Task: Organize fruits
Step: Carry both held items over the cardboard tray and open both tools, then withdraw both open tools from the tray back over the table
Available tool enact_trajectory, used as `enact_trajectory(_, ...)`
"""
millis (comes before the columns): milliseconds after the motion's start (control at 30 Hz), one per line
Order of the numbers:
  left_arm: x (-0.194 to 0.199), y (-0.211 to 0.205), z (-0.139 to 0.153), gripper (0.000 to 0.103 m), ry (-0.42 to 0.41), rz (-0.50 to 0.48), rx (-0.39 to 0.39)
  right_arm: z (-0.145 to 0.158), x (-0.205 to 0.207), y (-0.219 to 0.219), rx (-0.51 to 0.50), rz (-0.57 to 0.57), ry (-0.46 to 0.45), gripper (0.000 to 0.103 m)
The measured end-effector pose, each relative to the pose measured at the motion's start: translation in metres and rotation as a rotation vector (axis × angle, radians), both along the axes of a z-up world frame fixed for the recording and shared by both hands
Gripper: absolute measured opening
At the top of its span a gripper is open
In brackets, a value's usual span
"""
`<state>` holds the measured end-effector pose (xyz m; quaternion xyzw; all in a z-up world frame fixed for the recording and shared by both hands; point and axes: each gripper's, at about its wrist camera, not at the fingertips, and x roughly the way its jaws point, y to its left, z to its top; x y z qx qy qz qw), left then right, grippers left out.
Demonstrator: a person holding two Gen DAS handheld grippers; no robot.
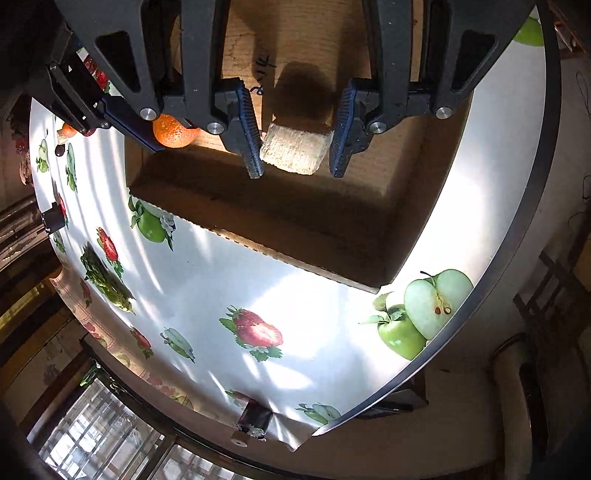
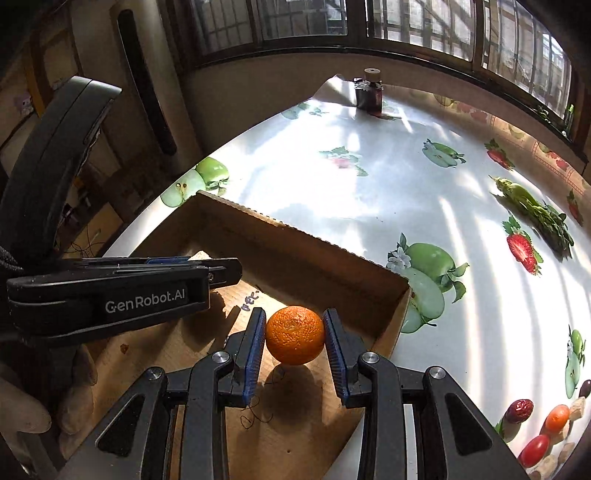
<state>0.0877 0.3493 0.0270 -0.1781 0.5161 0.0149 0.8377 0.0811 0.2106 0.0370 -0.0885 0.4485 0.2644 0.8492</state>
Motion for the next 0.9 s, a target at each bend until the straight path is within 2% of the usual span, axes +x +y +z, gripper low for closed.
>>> enact_trajectory(167,-0.005,0.006,0.006,0.042,-0.015,0.027,-0.024,-0.003,0.000,0.006,-0.006,0.011,-0.009,0.036)
enact_trajectory(300,-0.014,0.009,0.022,0.045,-0.046,0.056,-0.019,0.008,-0.006,0.005,-0.003,0.008,-0.064,0.059)
enact_trajectory(400,-0.033,0.007,0.047,0.049,-0.094,0.084,0.018,0.025,-0.014,-0.008,0.013,0.003,-0.099,0.059)
enact_trajectory(467,-0.052,-0.001,0.067,0.060,-0.155,0.095,0.041,0.039,-0.025,-0.025,0.037,-0.007,-0.123,0.059)
enact_trajectory(533,-0.072,-0.015,0.086,0.078,-0.207,0.102,0.074,0.053,-0.038,-0.049,0.063,-0.029,-0.141,0.059)
enact_trajectory(567,-0.083,-0.024,0.095,0.080,-0.232,0.100,0.087,0.059,-0.045,-0.062,0.082,-0.043,-0.141,0.059)
enact_trajectory(633,-0.103,-0.043,0.109,0.082,-0.270,0.078,0.080,0.067,-0.058,-0.090,0.131,-0.073,-0.134,0.060)
enact_trajectory(733,-0.130,-0.076,0.119,0.082,-0.311,0.011,0.021,0.073,-0.081,-0.135,0.184,-0.130,-0.127,0.062)
enact_trajectory(900,-0.158,-0.128,0.109,0.082,-0.309,-0.050,-0.024,0.070,-0.120,-0.215,0.213,-0.233,-0.139,0.063)
